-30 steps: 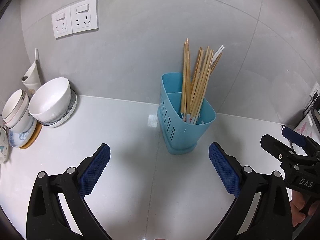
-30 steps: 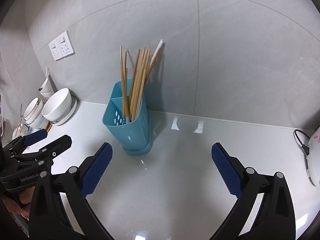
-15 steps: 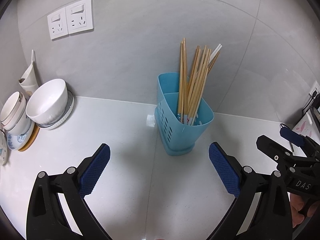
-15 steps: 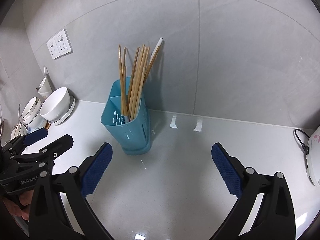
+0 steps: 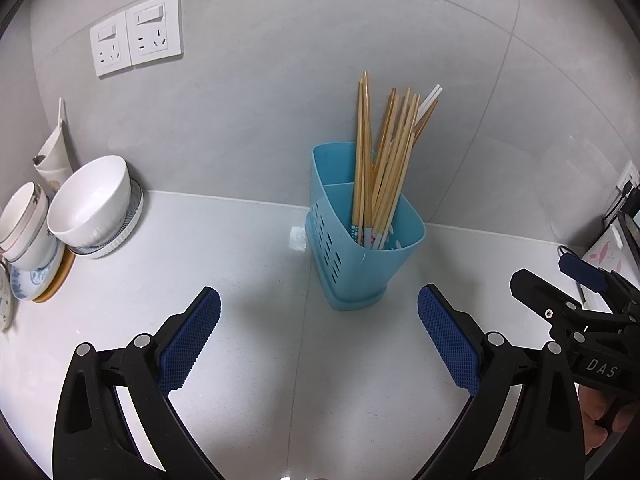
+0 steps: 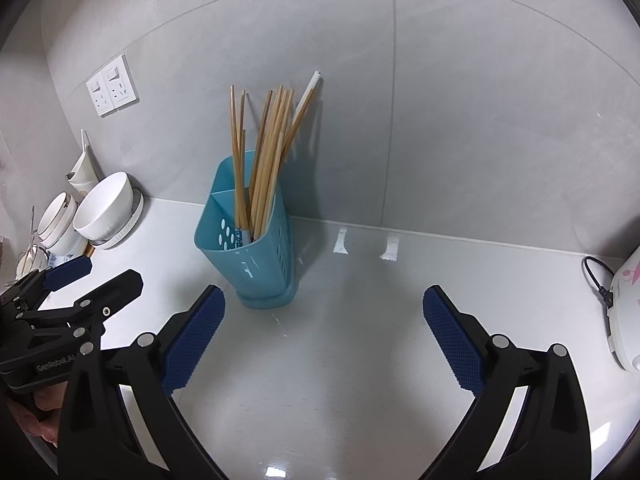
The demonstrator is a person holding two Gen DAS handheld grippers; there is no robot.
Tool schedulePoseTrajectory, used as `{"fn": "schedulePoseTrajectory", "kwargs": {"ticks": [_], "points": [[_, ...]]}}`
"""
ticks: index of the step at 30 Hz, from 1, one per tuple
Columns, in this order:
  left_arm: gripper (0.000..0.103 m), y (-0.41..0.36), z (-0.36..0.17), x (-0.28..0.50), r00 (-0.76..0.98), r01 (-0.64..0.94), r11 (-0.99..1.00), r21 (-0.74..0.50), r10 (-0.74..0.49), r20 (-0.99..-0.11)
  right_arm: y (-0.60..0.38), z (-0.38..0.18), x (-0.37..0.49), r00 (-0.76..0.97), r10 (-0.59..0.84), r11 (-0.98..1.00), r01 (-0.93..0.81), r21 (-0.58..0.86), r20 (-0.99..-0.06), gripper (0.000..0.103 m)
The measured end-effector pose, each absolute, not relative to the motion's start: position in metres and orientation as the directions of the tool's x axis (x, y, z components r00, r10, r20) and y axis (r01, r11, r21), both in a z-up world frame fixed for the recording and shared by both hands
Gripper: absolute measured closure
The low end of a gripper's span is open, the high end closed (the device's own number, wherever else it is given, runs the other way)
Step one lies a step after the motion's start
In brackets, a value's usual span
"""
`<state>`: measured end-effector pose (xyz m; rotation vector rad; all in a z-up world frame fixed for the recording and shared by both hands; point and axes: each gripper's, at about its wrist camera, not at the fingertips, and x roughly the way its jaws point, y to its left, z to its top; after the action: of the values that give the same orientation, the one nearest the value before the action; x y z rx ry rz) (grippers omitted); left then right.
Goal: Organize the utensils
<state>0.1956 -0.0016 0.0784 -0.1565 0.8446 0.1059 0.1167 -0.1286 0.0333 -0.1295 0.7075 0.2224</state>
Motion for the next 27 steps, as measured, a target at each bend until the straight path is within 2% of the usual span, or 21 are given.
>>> {"fn": "schedulePoseTrajectory", "kwargs": {"ticks": [27], "points": [[0.006,-0.0057,0.0795,0.1978,0.667,-0.168,0.984,-0.066,0.064,-0.742,-0.1244,0.0343,0.1148,0.734,0.164,0.965,-0.257,-0.046,-0.659,0.008]]}}
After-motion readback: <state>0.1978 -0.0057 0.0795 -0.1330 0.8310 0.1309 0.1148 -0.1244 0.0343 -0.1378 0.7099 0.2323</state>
